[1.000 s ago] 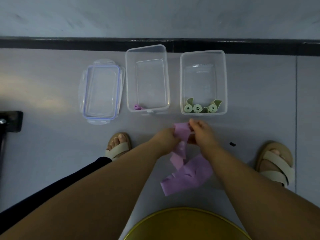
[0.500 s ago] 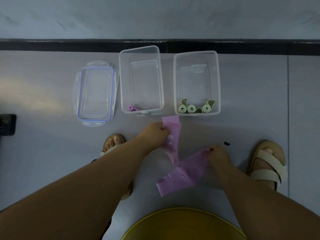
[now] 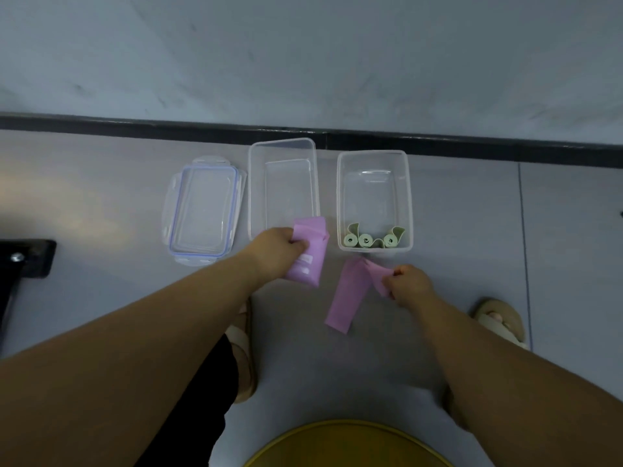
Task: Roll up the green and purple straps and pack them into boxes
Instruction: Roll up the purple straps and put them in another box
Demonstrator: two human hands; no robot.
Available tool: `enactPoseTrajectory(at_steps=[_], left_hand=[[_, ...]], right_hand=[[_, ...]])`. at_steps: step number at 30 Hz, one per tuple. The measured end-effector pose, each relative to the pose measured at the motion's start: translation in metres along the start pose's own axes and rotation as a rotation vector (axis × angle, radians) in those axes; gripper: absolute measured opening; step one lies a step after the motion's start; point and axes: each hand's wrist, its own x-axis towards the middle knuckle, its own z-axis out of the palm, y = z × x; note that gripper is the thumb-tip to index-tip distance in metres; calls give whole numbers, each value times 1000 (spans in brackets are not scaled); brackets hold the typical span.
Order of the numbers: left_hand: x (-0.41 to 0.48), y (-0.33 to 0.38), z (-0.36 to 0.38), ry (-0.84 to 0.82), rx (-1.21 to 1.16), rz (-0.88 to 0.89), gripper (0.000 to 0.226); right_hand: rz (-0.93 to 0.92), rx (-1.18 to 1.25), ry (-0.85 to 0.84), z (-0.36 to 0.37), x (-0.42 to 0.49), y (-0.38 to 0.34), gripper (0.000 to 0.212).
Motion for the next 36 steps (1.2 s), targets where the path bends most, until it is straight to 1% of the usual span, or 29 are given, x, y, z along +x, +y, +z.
enactPoseTrajectory(at_steps=[1, 3, 4, 6, 7, 11, 13, 15, 16, 18, 20, 21, 22, 24, 26, 29, 33, 34, 36], left_hand=[[-5, 2, -3, -11, -7, 7, 35], [-17, 7, -8, -26, -18, 16, 36], [-23, 11, -11, -35, -24, 23, 35], [-36, 18, -17, -45, -47, 54, 33], [-43, 22, -20, -42, -63, 71, 32], [-69, 42, -32, -23, -181, 124, 28], [-82, 52, -39, -20, -302, 148, 29], [-94, 62, -45, -46, -555, 162, 28], [-99, 66, -48, -64, -702, 175, 27], [-109, 75, -54, -96, -922, 219, 22], [-113, 83, -58, -117, -1050, 264, 16], [-113, 85, -60, -113, -1083, 278, 15], [-113, 86, -62, -95, -1101, 285, 14], [-109, 84, -65, -44, -1122, 280, 16], [-103, 81, -69, 11, -1148, 254, 16], [-97, 78, -76, 37, -1172, 243, 16], [-95, 83, -83, -15, -1212, 275, 24], [-94, 83, -84, -9, -1200, 274, 23], [-92, 86, -85, 58, -1120, 276, 22]], right_hand=[[-7, -37, -73, -1, -8, -1, 11], [-9, -35, -157, -6, -22, -7, 9], [-23, -29, -175, -11, -31, -14, 1], [-72, -21, -185, -25, -47, -31, 21], [-109, -16, -189, -34, -57, -45, 27], [-261, 112, -184, -79, -107, -102, 28], [-310, 228, -158, -101, -137, -124, 38], [-352, 270, -166, -121, -167, -138, 48], [-382, 232, -169, -129, -181, -142, 48], [-467, 126, -139, -139, -203, -146, 35], [-548, 116, -19, -145, -213, -147, 18], [-570, 168, 45, -146, -215, -146, 12], [-577, 241, 80, -147, -215, -146, 9], [-574, 376, 77, -147, -212, -145, 7], [-579, 417, 63, -147, -207, -144, 6], [-596, 337, 108, -153, -199, -144, 7], [-589, 199, 138, -166, -186, -149, 4], [-585, 164, 133, -168, -183, -149, 4], [-576, 77, 115, -172, -177, -150, 9]])
